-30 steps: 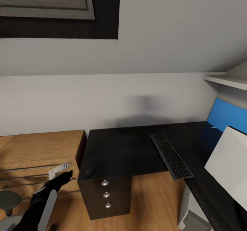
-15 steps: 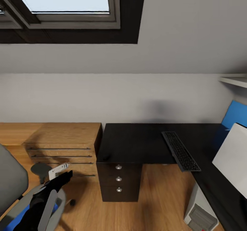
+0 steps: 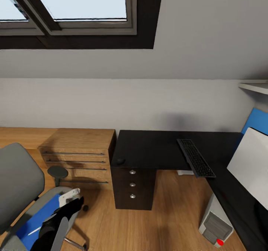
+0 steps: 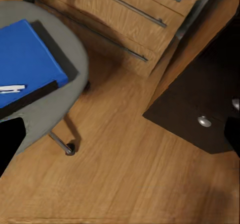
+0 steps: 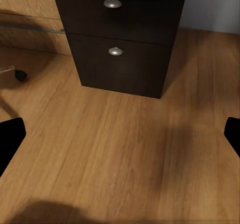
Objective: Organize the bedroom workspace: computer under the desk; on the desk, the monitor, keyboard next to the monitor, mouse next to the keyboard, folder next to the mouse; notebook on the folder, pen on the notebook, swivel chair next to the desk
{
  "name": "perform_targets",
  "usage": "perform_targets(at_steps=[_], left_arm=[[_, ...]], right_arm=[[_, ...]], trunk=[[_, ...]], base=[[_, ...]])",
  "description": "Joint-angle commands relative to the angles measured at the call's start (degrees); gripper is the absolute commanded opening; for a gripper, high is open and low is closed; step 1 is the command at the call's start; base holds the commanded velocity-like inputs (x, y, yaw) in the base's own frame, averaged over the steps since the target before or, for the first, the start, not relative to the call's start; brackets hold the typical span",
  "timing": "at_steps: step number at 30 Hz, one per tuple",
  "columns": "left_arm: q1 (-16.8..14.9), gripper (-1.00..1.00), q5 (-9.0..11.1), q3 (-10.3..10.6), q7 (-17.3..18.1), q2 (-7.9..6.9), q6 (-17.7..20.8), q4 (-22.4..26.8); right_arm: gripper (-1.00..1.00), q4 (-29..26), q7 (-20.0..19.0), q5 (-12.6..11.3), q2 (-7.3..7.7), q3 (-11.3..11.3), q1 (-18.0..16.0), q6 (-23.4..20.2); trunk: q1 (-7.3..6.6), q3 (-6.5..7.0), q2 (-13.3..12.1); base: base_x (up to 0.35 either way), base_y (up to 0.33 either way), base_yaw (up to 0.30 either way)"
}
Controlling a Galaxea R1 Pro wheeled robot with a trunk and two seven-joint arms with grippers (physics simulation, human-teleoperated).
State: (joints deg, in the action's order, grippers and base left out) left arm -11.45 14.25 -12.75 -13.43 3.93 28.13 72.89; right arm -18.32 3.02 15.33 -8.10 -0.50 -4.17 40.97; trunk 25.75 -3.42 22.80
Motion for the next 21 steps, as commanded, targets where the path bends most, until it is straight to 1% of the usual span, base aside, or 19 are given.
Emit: perform_targets(at_steps=[1, 3, 4, 5, 6, 7, 8, 9, 10, 11, 12, 13, 14, 15, 16, 19, 21], left_arm=[[0.6, 1.0, -0.2, 0.0, -0.4, 0.24, 0.0, -0.4], [1.5, 1.0, -2.1, 0.0, -0.4, 0.51, -0.8, -1.5], [2.2, 1.0, -4.1, 0.0, -0.3, 0.73, -2.1, -2.8], [2.4, 1.0, -5.0, 0.0, -0.3, 0.82, -3.0, -3.7], [3.4, 1.0, -8.6, 0.0, -0.3, 1.17, -9.9, -10.2], [3.5, 1.0, -9.1, 0.0, -0.3, 1.2, -11.6, -11.8], [3.7, 1.0, -10.2, 0.0, -0.3, 1.26, -15.0, -15.2], [3.7, 1.0, -10.7, 0.0, -0.3, 1.27, -16.6, -16.9], [3.9, 1.0, -12.5, 0.0, -0.3, 1.31, -21.1, -21.8], [3.9, 1.0, -14.6, 0.1, -0.3, 1.33, -24.6, -26.1], [3.9, 1.0, -15.9, 0.1, -0.4, 1.32, -26.1, -28.6], [3.9, 1.0, -16.4, 0.1, -0.4, 1.31, -26.7, -29.8], [4.0, 1.0, -17.6, 0.1, -0.4, 1.17, -28.1, -34.7], [4.0, 1.0, -17.8, 0.1, -0.4, 1.12, -28.5, -36.3], [4.0, 1.0, -18.4, 0.2, -0.3, 1.01, -31.7, -41.8], [4.0, 1.0, -18.6, 0.3, -0.2, 0.96, -34.4, -43.6], [4.0, 1.0, -18.7, 0.2, -0.2, 0.91, -37.8, -45.4]], right_arm=[[1.0, 0.0, 0.3, 0.5, 0.01, -0.1, 0.0, 0.2], [1.0, -0.1, 0.3, 0.5, 0.04, -0.1, 0.0, 0.2], [1.0, -0.2, 0.4, 0.5, 0.1, -0.1, 0.0, 0.2], [1.0, -0.3, 0.4, 0.5, 0.13, -0.1, 0.0, 0.2], [1.0, -0.9, 1.9, 0.5, 0.57, -0.1, 0.0, 0.2], [1.0, -0.9, 2.3, 0.5, 0.65, -0.1, 0.0, 0.2], [1.0, -1.1, 3.2, 0.5, 0.8, -0.1, 0.0, 0.2], [1.0, -1.1, 3.7, 0.5, 0.85, -0.1, 0.0, 0.2], [1.0, -1.2, 5.0, 0.5, 1.07, -0.1, 0.0, 0.2], [1.0, -1.2, 6.0, 0.5, 1.53, -0.1, 0.0, 0.3], [1.0, -1.3, 6.4, 0.5, 1.9, -0.1, -0.1, 0.3], [1.0, -1.3, 6.5, 0.5, 2.07, -0.1, -0.1, 0.3], [1.0, -1.3, 6.9, 0.5, 2.6, -0.1, -0.1, 0.3], [1.0, -1.3, 7.0, 0.5, 2.78, -0.2, -0.2, 0.3], [1.0, -1.3, 7.1, 0.4, 3.58, -0.3, -0.3, 0.3], [1.0, -1.3, 7.2, 0.4, 3.89, -0.6, -0.3, 0.2], [1.0, -1.3, 7.2, 0.4, 4.37, -1.4, -0.4, 0.3]], trunk=[[0.03, -0.12, 0.1], [0.03, -0.12, 0.1], [0.03, -0.12, 0.1], [0.03, -0.12, 0.1], [0.03, -0.12, 0.1], [0.03, -0.12, 0.1], [0.03, -0.12, 0.1], [0.03, -0.12, 0.1], [0.03, -0.12, 0.1], [0.03, -0.12, 0.1], [0.03, -0.12, 0.1], [0.03, -0.12, 0.1], [0.03, -0.12, 0.1], [0.03, -0.12, 0.1], [0.03, -0.12, 0.1], [0.03, -0.12, 0.1], [0.03, -0.12, 0.1]], base=[[-0.045, 0.0, 0.005], [-0.032, 0.0, 0.004], [-0.018, 0.0, 0.002], [-0.012, 0.0, 0.001], [-0.005, 0.0, 0.001], [-0.004, 0.0, 0.0], [-0.002, 0.0, 0.0], [-0.002, 0.0, 0.0], [-0.001, 0.0, 0.0], [0.0, 0.0, 0.0], [0.0, 0.0, 0.0], [0.0, 0.0, 0.0], [0.0, 0.0, 0.0], [0.0, 0.0, 0.0], [0.0, 0.0, 0.0], [0.0, 0.0, 0.0], [0.0, 0.0, 0.0]])
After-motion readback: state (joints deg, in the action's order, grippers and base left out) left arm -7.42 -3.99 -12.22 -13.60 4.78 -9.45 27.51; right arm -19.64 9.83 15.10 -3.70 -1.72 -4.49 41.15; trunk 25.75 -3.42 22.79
